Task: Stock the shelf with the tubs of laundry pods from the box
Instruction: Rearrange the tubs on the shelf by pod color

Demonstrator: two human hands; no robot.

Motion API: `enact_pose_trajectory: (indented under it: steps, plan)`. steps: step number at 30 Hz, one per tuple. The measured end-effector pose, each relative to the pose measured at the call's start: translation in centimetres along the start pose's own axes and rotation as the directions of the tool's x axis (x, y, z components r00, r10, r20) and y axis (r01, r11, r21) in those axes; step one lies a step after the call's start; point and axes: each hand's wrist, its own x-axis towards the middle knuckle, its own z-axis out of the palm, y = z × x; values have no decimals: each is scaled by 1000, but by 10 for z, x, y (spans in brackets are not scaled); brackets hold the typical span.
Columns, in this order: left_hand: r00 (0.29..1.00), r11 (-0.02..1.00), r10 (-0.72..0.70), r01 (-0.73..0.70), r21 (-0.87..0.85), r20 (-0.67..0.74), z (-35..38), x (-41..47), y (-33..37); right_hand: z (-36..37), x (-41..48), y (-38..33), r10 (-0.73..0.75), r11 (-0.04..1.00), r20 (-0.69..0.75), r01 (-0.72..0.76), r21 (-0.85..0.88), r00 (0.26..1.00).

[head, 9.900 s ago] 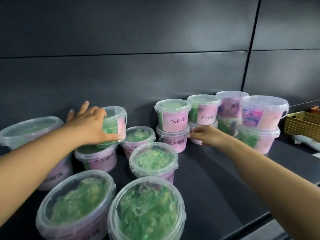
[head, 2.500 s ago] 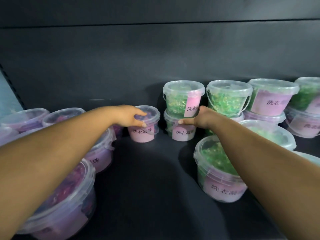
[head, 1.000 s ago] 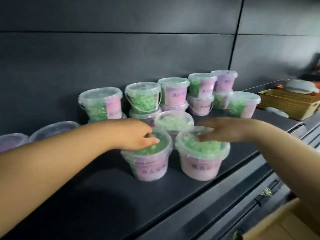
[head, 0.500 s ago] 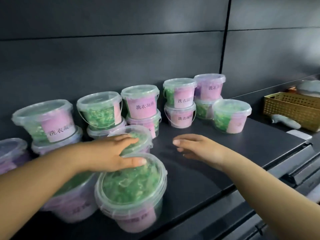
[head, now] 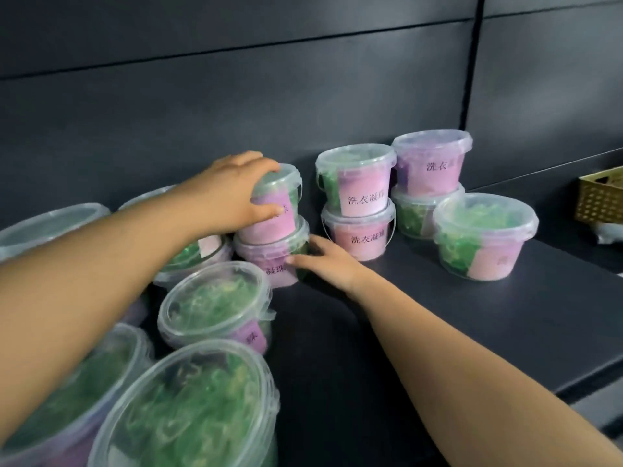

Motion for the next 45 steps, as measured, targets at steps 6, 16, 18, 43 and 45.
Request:
enact_pose_trajectory:
  steps: [6,16,18,43,45]
  plan:
    - [973,974,-223,220,47,56,18,36,9,-47,-17,-4,-88,990,-573,10,-138,815]
    - [997,980,71,-62,-186,39,27,97,82,-60,7,28,4,998,-595,-37,-43,804]
    - [997,987,69,-65,-150,25,41,106,86,-61,8,29,3,999,-573,-27,-33,820]
    - [997,847,1,-44,-530,-82,3,101,68,-80,-76,-23,-68,946,-377,180,268,924]
    - [998,897,61,-50,-439,10,21,101,76,-82,-101,-19,-81,968,-391,167,189,917]
